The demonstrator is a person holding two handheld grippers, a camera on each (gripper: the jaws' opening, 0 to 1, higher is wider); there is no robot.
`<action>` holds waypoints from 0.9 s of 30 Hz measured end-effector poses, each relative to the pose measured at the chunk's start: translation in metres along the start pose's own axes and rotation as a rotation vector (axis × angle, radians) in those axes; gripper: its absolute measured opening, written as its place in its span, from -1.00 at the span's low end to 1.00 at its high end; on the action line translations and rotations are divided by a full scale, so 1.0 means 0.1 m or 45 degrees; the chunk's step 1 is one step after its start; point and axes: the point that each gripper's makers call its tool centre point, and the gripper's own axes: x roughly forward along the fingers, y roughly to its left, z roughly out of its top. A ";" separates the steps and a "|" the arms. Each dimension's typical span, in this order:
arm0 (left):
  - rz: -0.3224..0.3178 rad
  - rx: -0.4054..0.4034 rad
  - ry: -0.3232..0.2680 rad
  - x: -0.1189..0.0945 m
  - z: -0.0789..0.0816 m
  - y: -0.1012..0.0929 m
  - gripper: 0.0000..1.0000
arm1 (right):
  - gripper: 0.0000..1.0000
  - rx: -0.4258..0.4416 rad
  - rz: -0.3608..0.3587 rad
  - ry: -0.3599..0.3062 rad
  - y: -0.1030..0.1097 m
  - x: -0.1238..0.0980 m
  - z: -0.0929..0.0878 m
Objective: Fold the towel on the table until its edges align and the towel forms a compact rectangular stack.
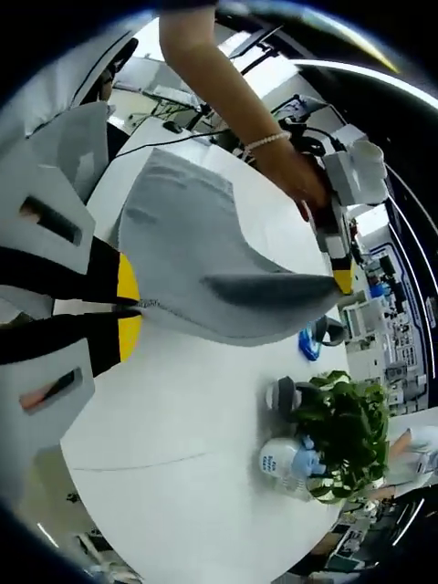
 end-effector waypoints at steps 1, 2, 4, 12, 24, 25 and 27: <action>-0.001 0.005 -0.011 0.00 0.05 -0.01 -0.93 | -0.99 0.001 -0.004 -0.013 0.00 -0.05 0.04; 0.001 0.012 -0.018 -0.01 0.08 -0.01 -0.93 | -0.99 0.002 -0.005 -0.022 0.01 -0.08 0.06; 0.003 0.014 -0.031 -0.03 0.13 -0.01 -0.93 | -0.99 0.004 -0.003 -0.038 0.05 -0.14 0.11; 0.022 0.004 -0.051 -0.19 0.17 0.15 -0.93 | -0.99 -0.096 0.086 -0.076 0.49 -0.25 0.25; 0.092 0.019 -0.067 -0.52 0.08 0.59 -0.92 | -0.99 -0.228 0.260 -0.107 1.29 -0.20 0.38; 0.098 0.010 -0.071 -0.54 0.07 0.63 -0.92 | -0.99 -0.234 0.273 -0.104 1.35 -0.19 0.39; 0.107 -0.031 -0.079 -0.61 0.06 0.71 -0.92 | -0.99 -0.259 0.291 -0.093 1.48 -0.15 0.40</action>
